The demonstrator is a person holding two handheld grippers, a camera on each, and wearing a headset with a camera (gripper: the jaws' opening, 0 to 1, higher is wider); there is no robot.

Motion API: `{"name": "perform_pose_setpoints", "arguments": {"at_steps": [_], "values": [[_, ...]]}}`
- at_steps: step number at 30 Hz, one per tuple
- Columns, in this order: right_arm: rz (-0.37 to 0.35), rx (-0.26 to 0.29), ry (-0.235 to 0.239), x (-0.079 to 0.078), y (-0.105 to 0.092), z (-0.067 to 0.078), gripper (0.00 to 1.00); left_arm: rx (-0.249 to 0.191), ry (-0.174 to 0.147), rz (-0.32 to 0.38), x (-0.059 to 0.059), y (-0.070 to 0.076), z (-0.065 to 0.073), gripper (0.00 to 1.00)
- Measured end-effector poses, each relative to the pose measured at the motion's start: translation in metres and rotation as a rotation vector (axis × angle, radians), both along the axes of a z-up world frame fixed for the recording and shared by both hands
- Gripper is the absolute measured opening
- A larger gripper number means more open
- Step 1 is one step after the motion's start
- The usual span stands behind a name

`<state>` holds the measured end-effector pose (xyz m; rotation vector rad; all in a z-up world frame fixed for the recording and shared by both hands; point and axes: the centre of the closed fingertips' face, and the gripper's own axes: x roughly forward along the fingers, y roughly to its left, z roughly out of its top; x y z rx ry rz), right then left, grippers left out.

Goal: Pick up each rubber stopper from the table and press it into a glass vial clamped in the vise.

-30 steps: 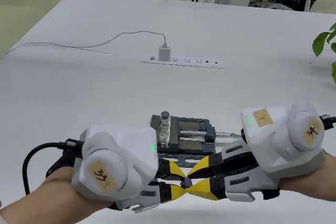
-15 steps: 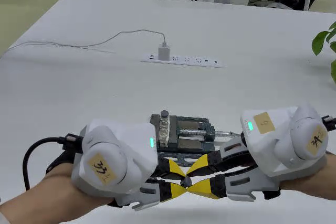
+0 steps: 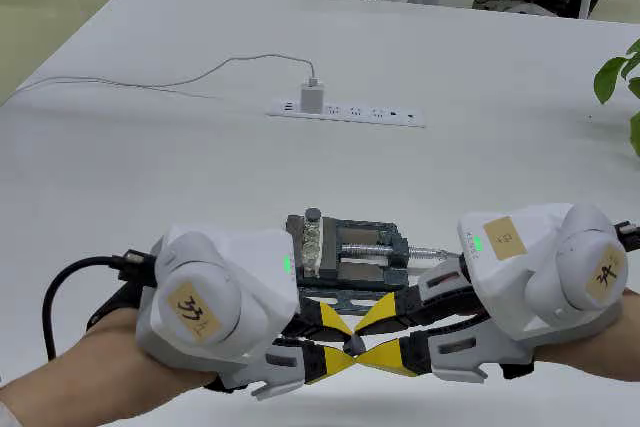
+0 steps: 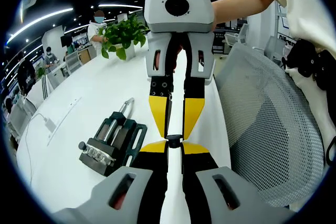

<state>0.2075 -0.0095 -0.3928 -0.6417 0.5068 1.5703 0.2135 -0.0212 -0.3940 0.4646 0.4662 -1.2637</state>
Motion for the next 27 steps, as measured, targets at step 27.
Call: {"name": "perform_pose_setpoints", "arguments": {"at_steps": [27], "values": [[-0.006,-0.014,0.02,-0.0016,0.0009,-0.0036,0.07,-0.012,0.001,0.072,0.0052,0.0083,-0.0061,0.29]]}}
